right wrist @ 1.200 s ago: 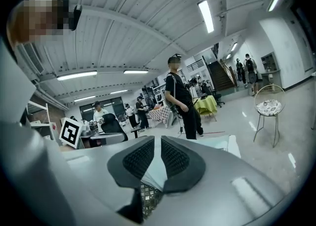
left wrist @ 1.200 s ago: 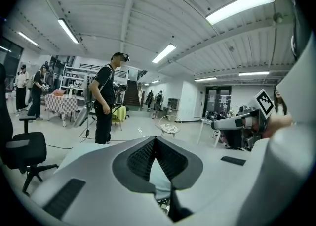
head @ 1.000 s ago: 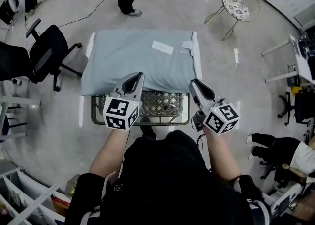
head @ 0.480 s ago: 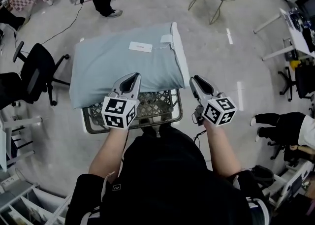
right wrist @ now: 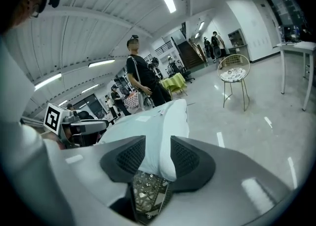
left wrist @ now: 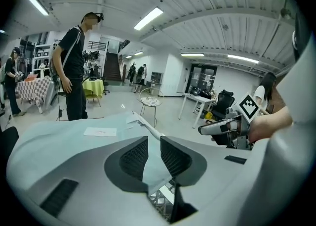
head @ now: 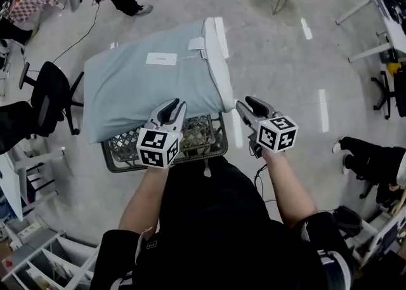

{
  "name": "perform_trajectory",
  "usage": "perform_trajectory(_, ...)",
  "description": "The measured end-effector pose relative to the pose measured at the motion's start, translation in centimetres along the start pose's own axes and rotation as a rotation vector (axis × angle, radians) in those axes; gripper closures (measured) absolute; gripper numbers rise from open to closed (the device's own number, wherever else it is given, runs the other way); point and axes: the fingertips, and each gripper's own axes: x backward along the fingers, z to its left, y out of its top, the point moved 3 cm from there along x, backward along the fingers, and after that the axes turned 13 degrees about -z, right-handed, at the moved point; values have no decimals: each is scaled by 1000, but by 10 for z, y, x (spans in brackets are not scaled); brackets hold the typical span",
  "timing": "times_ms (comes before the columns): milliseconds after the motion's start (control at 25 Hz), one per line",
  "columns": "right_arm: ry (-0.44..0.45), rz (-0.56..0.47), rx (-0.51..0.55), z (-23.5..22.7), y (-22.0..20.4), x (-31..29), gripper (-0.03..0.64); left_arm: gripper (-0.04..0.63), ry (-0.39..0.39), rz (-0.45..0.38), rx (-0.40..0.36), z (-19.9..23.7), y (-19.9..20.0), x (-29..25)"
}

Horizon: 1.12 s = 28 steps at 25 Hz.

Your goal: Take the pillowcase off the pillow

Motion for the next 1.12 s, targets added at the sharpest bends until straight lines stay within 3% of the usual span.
perform_trajectory(360, 5, 121, -65, -37, -60, -33, 405, 465, -22, 95, 8, -10, -55, -35)
perform_trajectory(760, 40, 169, -200, -51, -99, -65, 376, 376, -32, 190, -9, -9, -102, -49)
perform_trajectory(960, 90, 187, -241, -36, -104, -80, 472, 350, -16, 219, -23, 0, -118, -52)
perform_trajectory(1120, 136, 158, -245, -13, -81, -83, 552, 351, -12, 214, -11, 8, -108, -46)
